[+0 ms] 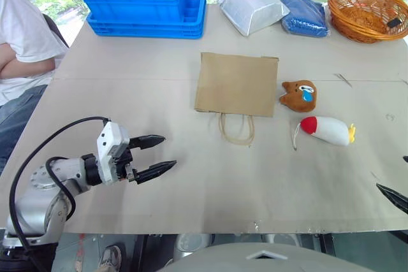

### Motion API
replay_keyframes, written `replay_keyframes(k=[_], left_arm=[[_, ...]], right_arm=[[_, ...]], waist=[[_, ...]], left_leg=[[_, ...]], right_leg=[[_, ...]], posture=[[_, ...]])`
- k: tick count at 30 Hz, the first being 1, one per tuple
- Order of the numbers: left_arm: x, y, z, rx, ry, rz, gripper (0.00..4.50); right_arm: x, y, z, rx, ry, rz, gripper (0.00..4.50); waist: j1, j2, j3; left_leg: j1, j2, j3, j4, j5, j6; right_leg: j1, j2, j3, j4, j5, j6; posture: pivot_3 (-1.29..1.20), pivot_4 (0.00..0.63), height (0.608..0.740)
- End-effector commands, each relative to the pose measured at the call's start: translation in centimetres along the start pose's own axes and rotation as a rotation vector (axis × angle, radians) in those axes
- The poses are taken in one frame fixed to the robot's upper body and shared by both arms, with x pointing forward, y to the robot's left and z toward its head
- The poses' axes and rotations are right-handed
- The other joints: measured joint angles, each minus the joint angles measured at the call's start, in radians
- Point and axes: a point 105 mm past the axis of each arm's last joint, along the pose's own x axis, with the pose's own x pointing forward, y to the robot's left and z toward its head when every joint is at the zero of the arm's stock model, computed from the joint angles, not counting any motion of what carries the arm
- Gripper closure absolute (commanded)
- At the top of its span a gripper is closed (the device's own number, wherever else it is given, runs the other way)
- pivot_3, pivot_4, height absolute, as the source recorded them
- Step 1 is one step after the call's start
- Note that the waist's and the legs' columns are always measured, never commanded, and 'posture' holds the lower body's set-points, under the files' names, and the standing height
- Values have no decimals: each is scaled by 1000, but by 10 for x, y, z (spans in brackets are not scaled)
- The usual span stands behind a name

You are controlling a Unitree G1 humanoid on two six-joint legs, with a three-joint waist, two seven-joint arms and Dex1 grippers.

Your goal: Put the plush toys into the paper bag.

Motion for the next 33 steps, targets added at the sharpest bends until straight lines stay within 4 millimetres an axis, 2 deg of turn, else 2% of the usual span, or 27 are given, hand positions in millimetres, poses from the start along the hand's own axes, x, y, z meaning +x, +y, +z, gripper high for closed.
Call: replay_keyframes(k=[1, 3, 6, 11, 15, 21, 23, 24, 25, 26, 27, 28, 29, 31, 32, 33], left_arm=[[7, -4, 14, 78, -3, -57, 33], [20, -4, 30, 206, -16, -102, 33], [33, -2, 43, 268, -29, -146, 33], [57, 6, 44, 476, 97, -194, 33], [84, 6, 49, 596, 100, -300, 33], [121, 11, 54, 741, 74, -361, 33], [132, 13, 55, 783, 72, -372, 0], [136, 14, 55, 796, 68, -378, 0], [139, 14, 56, 805, 63, -385, 0], [141, 14, 57, 811, 58, -390, 0], [142, 14, 57, 814, 56, -393, 0], [143, 15, 57, 817, 55, -395, 0], [143, 15, 57, 823, 57, -404, 0], [145, 17, 56, 838, 67, -423, 0], [145, 18, 56, 841, 69, -430, 0], [146, 18, 55, 850, 69, -437, 0]], right_arm=[[3, 5, 19, -58, -52, 19, 0], [12, 19, 36, -96, -129, 54, 0], [18, 35, 47, -95, -187, 87, 0], [30, 65, 54, -90, -185, 191, 0], [40, 87, 61, -116, -206, 252, 0], [51, 105, 70, -110, -241, 249, 0], [53, 112, 72, -64, -245, 264, 530], [53, 115, 73, -52, -241, 272, 889], [54, 117, 73, -49, -239, 273, 1436], [54, 119, 74, -47, -240, 272, 1436], [54, 120, 74, -44, -240, 272, 2006], [54, 121, 75, -39, -241, 271, 2148], [54, 122, 74, -42, -239, 264, 2652], [53, 123, 73, -43, -234, 235, 3348], [53, 124, 73, -44, -233, 226, 3981], [53, 125, 73, -42, -232, 221, 4234]], waist=[[0, 0, 0], [6, 1, 0], [3, 1, -1], [0, 1, -1], [2, 1, -2], [0, 0, -2], [1, 0, -2], [0, 0, -2], [0, 0, -2], [0, 0, -2], [-1, 0, -2], [-1, 0, -2], [0, 0, -2], [0, 0, -2], [1, 0, -2], [1, 0, -2]], left_leg=[[0, 0, 0, 0, 0, 0], [0, 0, 0, 0, 0, 0], [0, 0, 0, 1, 0, 0], [0, 0, 0, 0, 0, 0], [1, 0, 1, 0, 0, 0], [1, -1, 1, 1, 0, 1], [1, -1, 2, 1, 0, 1], [1, -1, 1, 1, 0, 1], [1, -1, 1, 1, 0, 1], [1, -1, 2, 1, 0, 1], [1, -1, 2, 1, 0, 1], [1, 0, 2, 1, 0, 1], [1, -1, 2, 1, 0, 1], [1, 0, 2, 1, 0, 1], [1, 0, 1, 1, 0, 1], [1, 0, 1, 1, 0, 1]], right_leg=[[0, 0, 0, 0, 0, 0], [0, 0, 0, 0, 0, 0], [0, 1, 0, 0, 1, -1], [0, 1, 0, 0, 2, -3], [0, 2, 1, 0, 2, -3], [1, 2, 1, 0, 2, -3], [1, 2, 1, 0, 2, -3], [1, 3, 1, 0, 2, -3], [1, 3, 1, 0, 2, -3], [1, 3, 2, 0, 2, -3], [1, 3, 2, 0, 2, -3], [1, 3, 2, 0, 3, -2], [1, 3, 2, 0, 3, -2], [1, 3, 2, 0, 4, 0], [1, 3, 2, 1, 4, 0], [1, 3, 1, 1, 4, 0]], posture=[[0, 150, 740], [0, 150, 740], [0, 150, 740], [0, 150, 740], [0, 150, 740], [0, 150, 740], [0, 150, 740], [0, 150, 740], [0, 150, 740], [0, 150, 740], [0, 150, 740], [0, 150, 740], [0, 150, 740], [0, 150, 740], [0, 150, 740], [0, 150, 740]])
